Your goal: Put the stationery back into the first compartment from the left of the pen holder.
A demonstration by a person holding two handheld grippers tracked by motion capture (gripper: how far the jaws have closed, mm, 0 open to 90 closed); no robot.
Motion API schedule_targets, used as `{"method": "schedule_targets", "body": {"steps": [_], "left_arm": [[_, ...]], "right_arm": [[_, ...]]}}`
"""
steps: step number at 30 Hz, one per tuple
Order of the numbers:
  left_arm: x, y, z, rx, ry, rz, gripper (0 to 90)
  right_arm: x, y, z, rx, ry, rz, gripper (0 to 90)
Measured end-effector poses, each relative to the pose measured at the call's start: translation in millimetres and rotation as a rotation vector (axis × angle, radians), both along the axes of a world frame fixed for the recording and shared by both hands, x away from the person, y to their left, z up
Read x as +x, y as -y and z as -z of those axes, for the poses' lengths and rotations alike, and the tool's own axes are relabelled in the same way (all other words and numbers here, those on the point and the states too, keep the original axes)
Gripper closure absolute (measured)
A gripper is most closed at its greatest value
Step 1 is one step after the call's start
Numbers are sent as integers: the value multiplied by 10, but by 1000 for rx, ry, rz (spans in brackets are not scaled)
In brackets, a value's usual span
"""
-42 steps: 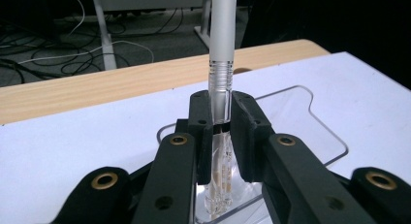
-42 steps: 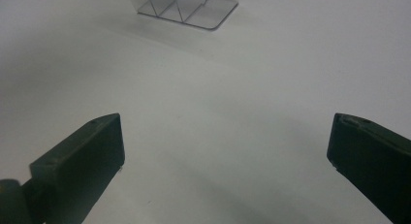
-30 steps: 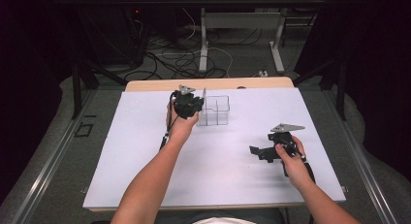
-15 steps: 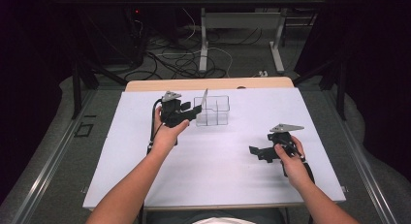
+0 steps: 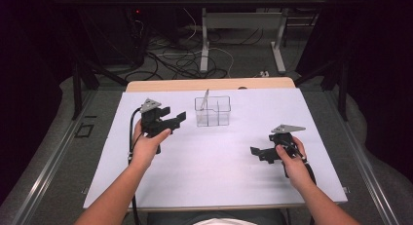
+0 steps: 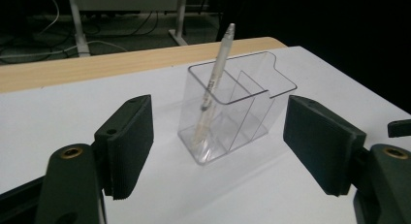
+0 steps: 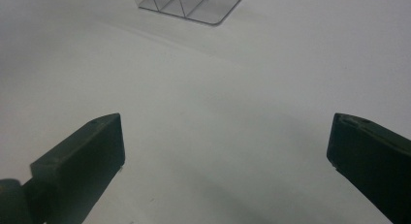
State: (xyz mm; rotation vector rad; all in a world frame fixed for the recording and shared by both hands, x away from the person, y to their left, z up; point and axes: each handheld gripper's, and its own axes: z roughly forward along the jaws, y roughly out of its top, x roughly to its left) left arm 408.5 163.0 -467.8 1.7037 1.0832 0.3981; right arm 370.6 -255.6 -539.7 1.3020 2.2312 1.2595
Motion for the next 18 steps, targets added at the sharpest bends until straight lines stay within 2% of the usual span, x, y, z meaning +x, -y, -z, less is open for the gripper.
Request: {"method": "schedule_targets", "body": {"steps": [4,7,8,9,11,15,17,18], "left_arm": [[-97,-173,27,-5,-1,-33,227],[-186,-310,82,-34,-39,-35,227],[-186,-310,82,-34,-39,-35,223],[-212,-352,115,-45,-66,-45,188],[-256,-433,186,-30,-84,-60,166],[-296,-523,254,-11,-91,-78,151],[-325,-590,300,-8,-95,-93,88],[-342,-638,332,-27,-103,-106,14]], "right_arm": [[-1,1,0,-2,1,1,0],[-3,-4,-4,-2,1,1,0],[-3,-4,-4,-2,1,1,0],[-5,-12,-4,-1,-1,0,0],[-2,-10,-2,-11,4,-3,0],[-9,-25,-6,-5,1,-2,0],[-10,-29,-5,-8,3,-3,0],[-9,-32,1,-6,2,-1,0]]}}
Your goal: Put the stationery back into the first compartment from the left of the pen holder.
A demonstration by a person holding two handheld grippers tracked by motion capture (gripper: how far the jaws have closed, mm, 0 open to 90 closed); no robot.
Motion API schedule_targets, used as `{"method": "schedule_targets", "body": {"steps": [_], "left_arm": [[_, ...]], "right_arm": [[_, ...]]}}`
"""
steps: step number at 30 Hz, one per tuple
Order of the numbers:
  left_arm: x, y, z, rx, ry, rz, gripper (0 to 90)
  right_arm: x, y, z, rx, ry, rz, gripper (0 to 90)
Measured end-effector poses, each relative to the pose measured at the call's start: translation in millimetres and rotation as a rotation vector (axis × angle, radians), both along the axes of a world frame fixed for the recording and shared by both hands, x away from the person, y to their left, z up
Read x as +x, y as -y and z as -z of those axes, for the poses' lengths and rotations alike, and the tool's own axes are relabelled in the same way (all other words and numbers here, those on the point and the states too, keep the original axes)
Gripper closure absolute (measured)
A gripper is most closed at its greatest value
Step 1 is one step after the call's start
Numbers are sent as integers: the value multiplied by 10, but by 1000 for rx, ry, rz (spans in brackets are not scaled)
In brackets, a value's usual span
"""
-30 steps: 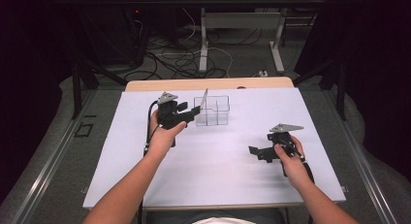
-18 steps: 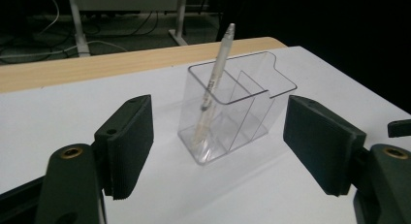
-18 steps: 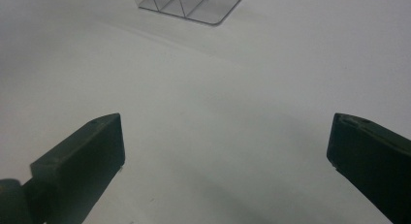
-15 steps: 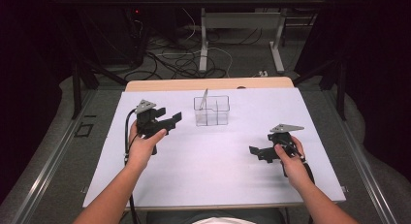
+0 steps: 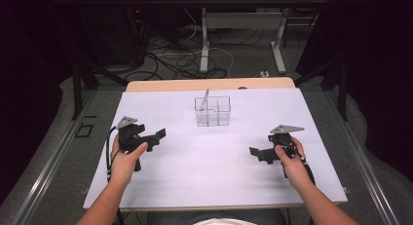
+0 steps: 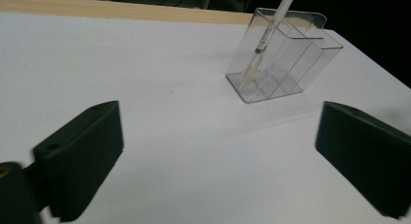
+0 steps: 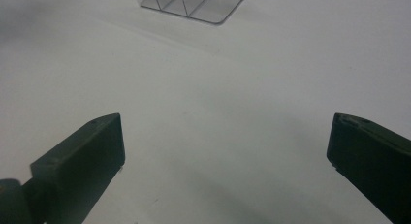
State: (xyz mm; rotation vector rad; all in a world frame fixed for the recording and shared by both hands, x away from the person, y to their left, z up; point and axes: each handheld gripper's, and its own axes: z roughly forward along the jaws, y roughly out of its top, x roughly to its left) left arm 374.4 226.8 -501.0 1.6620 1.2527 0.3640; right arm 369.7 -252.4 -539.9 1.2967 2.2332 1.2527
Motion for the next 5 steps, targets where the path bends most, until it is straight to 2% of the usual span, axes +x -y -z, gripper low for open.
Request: {"method": "schedule_targets", "body": {"steps": [5], "left_arm": [[-8,-87,32,9,-16,-43,3]], "right_arm": [[-1,10,11,1,-12,8,0]]}}
